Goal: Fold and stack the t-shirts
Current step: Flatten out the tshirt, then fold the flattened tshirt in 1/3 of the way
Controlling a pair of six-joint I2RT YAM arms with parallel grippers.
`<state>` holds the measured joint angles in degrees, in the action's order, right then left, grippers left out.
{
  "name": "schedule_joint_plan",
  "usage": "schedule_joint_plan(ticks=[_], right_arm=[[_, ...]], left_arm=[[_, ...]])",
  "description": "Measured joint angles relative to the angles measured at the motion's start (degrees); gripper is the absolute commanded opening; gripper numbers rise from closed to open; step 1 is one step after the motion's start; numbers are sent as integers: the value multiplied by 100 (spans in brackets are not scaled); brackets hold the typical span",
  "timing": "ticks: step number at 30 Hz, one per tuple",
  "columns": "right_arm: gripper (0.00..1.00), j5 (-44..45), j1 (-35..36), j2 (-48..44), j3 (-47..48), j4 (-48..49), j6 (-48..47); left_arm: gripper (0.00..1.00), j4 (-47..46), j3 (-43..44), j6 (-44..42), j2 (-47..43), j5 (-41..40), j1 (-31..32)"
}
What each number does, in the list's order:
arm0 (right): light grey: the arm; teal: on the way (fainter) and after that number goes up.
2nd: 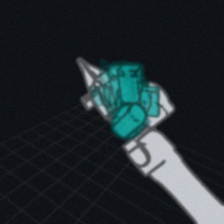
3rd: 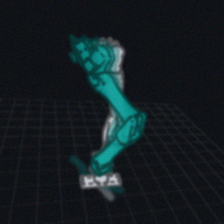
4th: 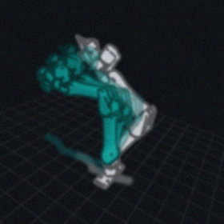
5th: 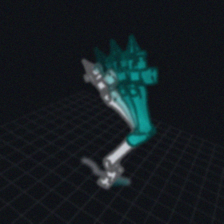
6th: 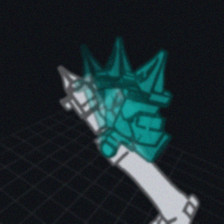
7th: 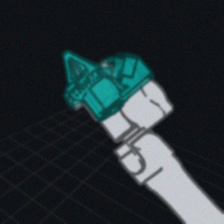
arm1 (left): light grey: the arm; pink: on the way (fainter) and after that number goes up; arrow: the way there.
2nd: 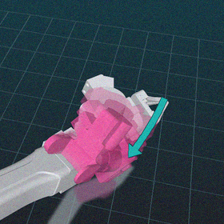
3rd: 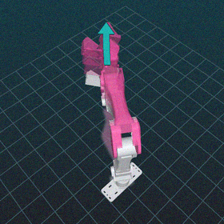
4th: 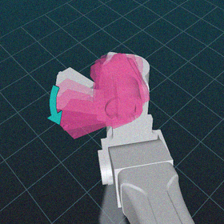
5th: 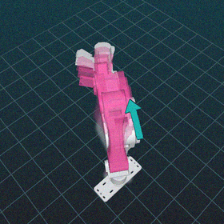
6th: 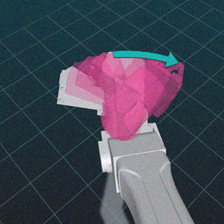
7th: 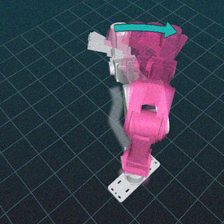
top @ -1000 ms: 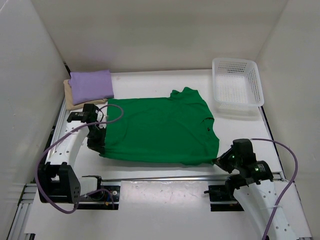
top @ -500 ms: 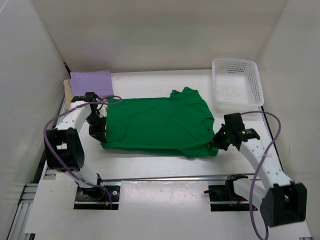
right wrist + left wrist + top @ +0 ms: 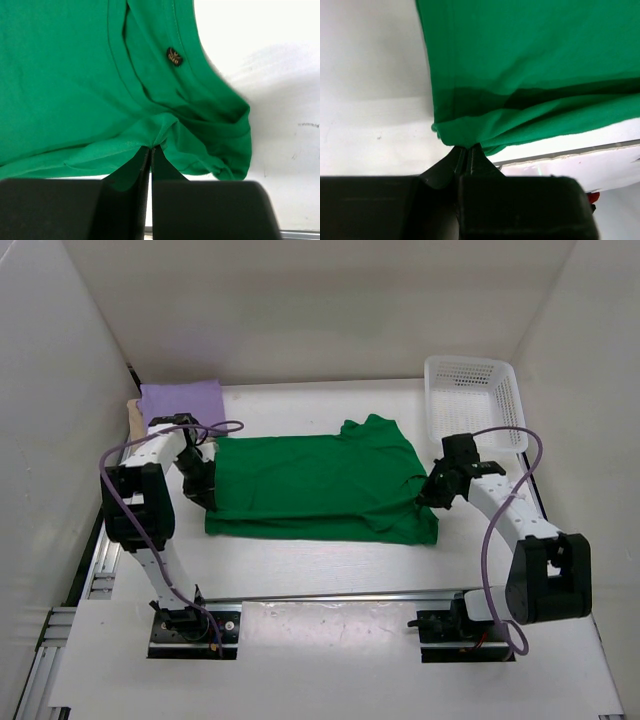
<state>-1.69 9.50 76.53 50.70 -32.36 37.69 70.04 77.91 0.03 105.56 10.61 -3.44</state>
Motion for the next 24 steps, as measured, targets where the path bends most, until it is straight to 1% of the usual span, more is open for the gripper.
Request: schedule_joint_plan(ticks=[10, 11, 13, 16, 18, 19, 20, 21, 24], right_arm=[[0, 26, -46, 632, 470, 96, -170], [0, 28, -48, 691, 529, 103, -179], [0, 46, -48, 820, 671, 111, -201], [1, 52, -48, 1045, 844, 131, -232], [7, 63, -48, 1202, 942, 125, -245], [15, 68, -48, 1290, 999, 125, -260], [18, 74, -48, 1370, 1051, 125, -280], [18, 98, -48, 1434, 1102, 122, -302], [28, 199, -26, 1512, 1250, 83, -380]], left_arm=[[11, -4, 103, 2, 485, 83, -101], [13, -2, 116, 2, 522, 85, -105], [13, 0, 170, 2, 586, 111, -129], [21, 0, 295, 0, 710, 192, -188], [22, 37, 452, 2, 824, 251, -258], [23, 52, 564, 2, 896, 280, -304], [26, 85, 721, 4, 984, 302, -367], [28, 114, 896, 0, 1080, 321, -439], [32, 240, 1550, 0, 1379, 396, -721]])
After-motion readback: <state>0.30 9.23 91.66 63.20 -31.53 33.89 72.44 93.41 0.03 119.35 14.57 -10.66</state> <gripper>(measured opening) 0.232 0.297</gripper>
